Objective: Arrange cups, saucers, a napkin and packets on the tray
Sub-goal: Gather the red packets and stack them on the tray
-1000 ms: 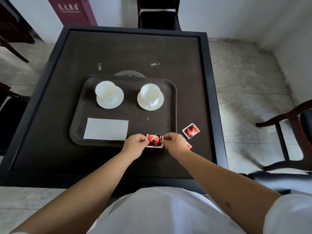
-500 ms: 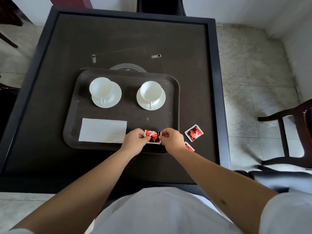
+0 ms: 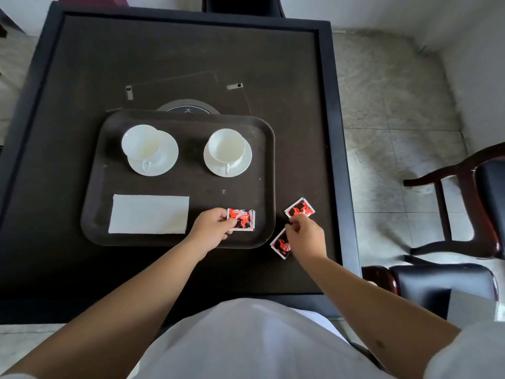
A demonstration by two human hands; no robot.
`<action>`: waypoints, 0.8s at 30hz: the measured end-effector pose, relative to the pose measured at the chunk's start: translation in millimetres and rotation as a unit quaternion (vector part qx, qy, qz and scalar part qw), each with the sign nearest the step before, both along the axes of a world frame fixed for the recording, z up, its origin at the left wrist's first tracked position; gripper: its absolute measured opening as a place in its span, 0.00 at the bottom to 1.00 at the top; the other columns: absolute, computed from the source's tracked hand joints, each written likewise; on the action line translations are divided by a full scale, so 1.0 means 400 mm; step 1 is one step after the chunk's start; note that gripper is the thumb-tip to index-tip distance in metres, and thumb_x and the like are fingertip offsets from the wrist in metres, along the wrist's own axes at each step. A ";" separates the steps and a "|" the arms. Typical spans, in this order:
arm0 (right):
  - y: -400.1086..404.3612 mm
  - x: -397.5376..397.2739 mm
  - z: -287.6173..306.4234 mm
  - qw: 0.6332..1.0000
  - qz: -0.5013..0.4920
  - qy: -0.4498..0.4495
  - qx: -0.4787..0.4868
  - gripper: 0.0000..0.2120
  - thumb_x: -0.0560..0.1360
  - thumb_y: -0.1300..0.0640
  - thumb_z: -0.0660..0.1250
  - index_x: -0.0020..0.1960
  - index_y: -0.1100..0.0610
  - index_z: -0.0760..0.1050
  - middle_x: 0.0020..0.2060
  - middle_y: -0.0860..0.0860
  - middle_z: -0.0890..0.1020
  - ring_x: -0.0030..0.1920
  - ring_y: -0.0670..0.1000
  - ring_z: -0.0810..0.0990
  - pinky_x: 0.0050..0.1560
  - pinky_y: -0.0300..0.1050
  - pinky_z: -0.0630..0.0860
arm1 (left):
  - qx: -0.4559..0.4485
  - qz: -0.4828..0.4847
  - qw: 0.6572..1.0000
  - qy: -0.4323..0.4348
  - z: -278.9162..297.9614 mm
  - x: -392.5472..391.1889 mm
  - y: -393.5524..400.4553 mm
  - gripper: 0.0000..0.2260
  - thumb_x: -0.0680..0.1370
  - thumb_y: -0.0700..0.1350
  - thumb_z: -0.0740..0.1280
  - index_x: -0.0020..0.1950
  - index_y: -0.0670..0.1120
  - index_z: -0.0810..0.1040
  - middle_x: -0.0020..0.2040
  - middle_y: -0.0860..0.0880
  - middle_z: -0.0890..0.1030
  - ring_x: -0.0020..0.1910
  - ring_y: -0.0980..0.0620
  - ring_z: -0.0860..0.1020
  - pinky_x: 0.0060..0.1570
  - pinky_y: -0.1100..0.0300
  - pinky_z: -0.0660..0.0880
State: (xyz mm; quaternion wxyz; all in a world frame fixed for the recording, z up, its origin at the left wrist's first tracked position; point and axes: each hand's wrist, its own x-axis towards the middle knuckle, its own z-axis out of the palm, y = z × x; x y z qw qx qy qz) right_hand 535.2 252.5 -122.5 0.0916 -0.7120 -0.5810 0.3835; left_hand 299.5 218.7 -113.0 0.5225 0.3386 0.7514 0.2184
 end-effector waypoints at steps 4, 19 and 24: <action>-0.052 0.042 -0.031 0.988 0.105 -0.106 0.028 0.15 0.76 0.53 0.68 0.61 0.56 0.75 0.56 0.53 0.77 0.57 0.56 0.72 0.51 0.49 0.71 | -0.004 0.004 1.000 0.005 -0.003 0.002 -0.007 0.02 0.78 0.46 0.69 0.46 0.52 0.80 0.41 0.51 0.84 0.42 0.52 0.83 0.41 0.59 0.81; -0.016 0.034 0.011 0.998 0.016 0.004 -0.062 0.05 0.75 0.61 0.65 0.40 0.54 0.74 0.42 0.55 0.78 0.45 0.57 0.78 0.42 0.46 0.69 | 0.003 -0.006 0.999 0.035 0.012 0.020 -0.027 0.01 0.79 0.46 0.68 0.48 0.51 0.77 0.43 0.52 0.83 0.42 0.54 0.82 0.36 0.64 0.77; 0.037 0.027 0.075 0.990 -0.014 0.128 -0.058 0.13 0.76 0.64 0.62 0.57 0.53 0.77 0.47 0.51 0.81 0.46 0.52 0.80 0.44 0.41 0.77 | 0.019 0.016 1.000 0.002 0.023 0.023 -0.029 0.06 0.79 0.45 0.69 0.52 0.55 0.76 0.45 0.55 0.82 0.41 0.57 0.82 0.32 0.67 0.76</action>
